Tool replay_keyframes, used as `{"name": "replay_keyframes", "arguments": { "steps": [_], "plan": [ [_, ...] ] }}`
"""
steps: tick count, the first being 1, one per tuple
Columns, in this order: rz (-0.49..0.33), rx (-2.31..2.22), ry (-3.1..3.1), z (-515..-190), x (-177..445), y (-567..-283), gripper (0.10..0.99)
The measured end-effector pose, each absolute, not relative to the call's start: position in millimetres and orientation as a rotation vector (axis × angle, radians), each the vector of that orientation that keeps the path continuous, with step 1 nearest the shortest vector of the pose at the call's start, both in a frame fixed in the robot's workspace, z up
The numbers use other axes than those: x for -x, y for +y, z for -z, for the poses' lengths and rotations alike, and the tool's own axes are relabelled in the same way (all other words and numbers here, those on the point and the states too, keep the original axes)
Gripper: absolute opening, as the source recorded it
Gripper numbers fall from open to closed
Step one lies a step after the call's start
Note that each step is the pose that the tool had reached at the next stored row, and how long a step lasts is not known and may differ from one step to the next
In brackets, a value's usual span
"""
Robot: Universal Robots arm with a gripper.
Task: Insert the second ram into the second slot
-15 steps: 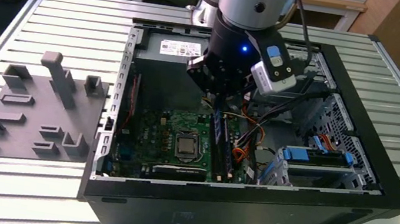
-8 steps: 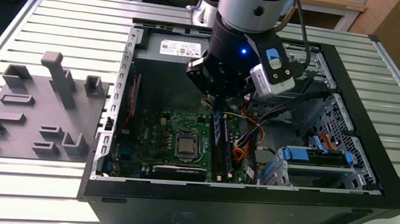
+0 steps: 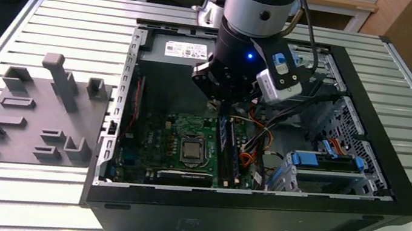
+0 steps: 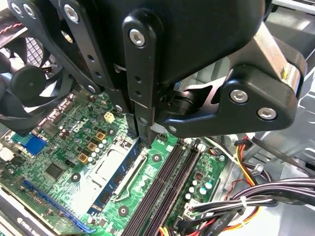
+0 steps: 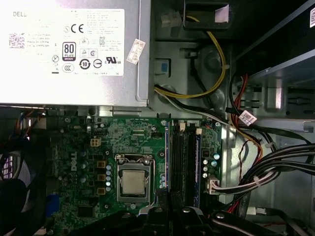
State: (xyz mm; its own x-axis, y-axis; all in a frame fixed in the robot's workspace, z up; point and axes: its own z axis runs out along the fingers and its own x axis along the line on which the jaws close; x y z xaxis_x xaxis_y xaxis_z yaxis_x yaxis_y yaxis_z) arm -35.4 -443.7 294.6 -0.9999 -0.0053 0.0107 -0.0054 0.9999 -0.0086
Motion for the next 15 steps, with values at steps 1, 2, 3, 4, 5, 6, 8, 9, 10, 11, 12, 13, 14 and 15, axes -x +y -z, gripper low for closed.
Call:
{"name": "replay_keyframes", "arguments": {
  "steps": [1,2,3,4,5,6,8,9,10,11,12,13,14,15],
  "plan": [
    [-0.015,-0.008,-3.131,-294.1,35.3,-443.7,0.133],
    [-0.016,-0.008,-3.131,-293.3,35.3,-443.7,0.133],
    [-0.017,-0.009,-3.131,-292.7,35.3,-443.7,0.133],
    [-0.019,-0.008,-3.131,-292.2,35.3,-443.7,0.133],
    [-0.022,-0.008,-3.131,-291.8,35.4,-443.7,0.133],
    [-0.025,-0.008,-3.131,-291.3,35.3,-443.7,0.133],
    [-0.026,-0.008,-3.131,-290.5,35.3,-443.8,0.133],
    [-0.026,-0.008,-3.132,-290.1,35.3,-443.8,0.133],
    [-0.026,-0.008,-3.133,-289.8,35.4,-443.8,0.133],
    [-0.026,-0.008,-3.133,-289.2,35.4,-443.8,0.133],
    [-0.026,-0.008,-3.134,-288.7,35.3,-443.8,0.133],
    [-0.026,-0.008,-3.134,-288.4,35.3,-443.8,0.133],
    [-0.026,-0.008,-3.134,-288.1,35.4,-443.9,0.133],
    [-0.026,-0.008,-3.134,-287.8,35.4,-444.0,0.133]
  ]
}}
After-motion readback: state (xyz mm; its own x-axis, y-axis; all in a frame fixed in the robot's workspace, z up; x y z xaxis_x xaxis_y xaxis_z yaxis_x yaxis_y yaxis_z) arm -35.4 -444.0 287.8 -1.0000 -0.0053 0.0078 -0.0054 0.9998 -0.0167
